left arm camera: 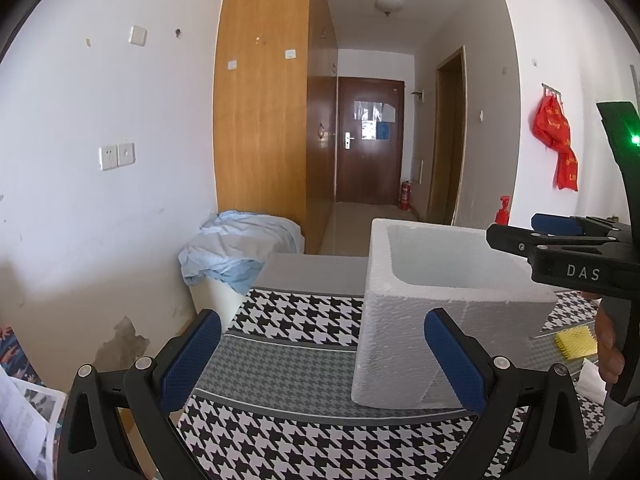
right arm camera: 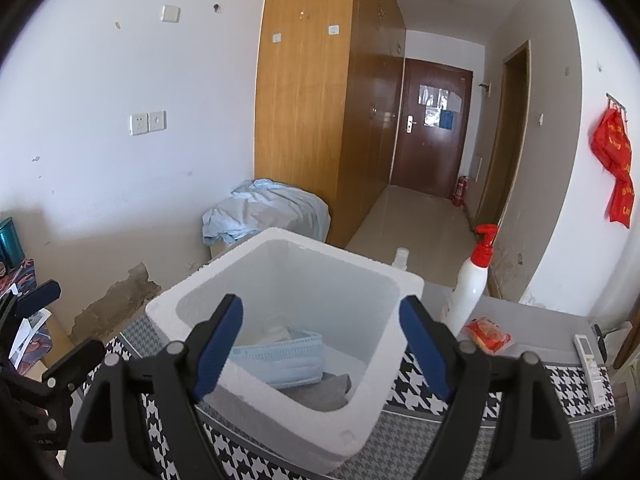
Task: Organize soft objects
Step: 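Withdraw the right tool from the foam box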
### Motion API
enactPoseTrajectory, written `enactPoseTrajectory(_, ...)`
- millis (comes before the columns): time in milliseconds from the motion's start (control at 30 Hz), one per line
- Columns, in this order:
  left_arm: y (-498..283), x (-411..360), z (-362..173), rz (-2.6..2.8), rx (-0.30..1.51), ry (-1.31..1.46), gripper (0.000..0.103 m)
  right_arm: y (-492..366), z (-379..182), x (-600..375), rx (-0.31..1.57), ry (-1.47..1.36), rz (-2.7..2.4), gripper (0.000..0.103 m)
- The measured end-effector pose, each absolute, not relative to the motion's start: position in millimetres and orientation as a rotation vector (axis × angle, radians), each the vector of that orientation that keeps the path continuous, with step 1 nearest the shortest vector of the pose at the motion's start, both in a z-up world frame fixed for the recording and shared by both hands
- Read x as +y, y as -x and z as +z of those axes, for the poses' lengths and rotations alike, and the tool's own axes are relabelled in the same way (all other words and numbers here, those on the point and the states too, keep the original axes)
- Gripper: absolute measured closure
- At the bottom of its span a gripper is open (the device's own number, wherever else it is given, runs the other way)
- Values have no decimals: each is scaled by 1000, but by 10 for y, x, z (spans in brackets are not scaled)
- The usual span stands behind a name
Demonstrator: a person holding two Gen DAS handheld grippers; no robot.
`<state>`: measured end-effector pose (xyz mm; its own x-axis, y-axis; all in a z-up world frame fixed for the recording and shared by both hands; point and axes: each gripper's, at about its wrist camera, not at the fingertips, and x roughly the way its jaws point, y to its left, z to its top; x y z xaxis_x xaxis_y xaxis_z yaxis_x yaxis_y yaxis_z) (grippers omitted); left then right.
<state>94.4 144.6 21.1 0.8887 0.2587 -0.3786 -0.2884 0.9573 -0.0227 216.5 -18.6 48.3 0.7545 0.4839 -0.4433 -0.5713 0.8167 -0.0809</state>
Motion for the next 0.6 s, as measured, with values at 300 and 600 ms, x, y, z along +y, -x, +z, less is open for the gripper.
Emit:
enactPoseTrajectory(300, -942, 1322, 260, 280, 381, 67, 1, -2100, 474, -368, 418, 179, 579, 11)
enactPoseTrajectory(600, -929, 1243, 289, 279, 372, 73, 1, -1963, 453, -549, 395, 145, 593, 4)
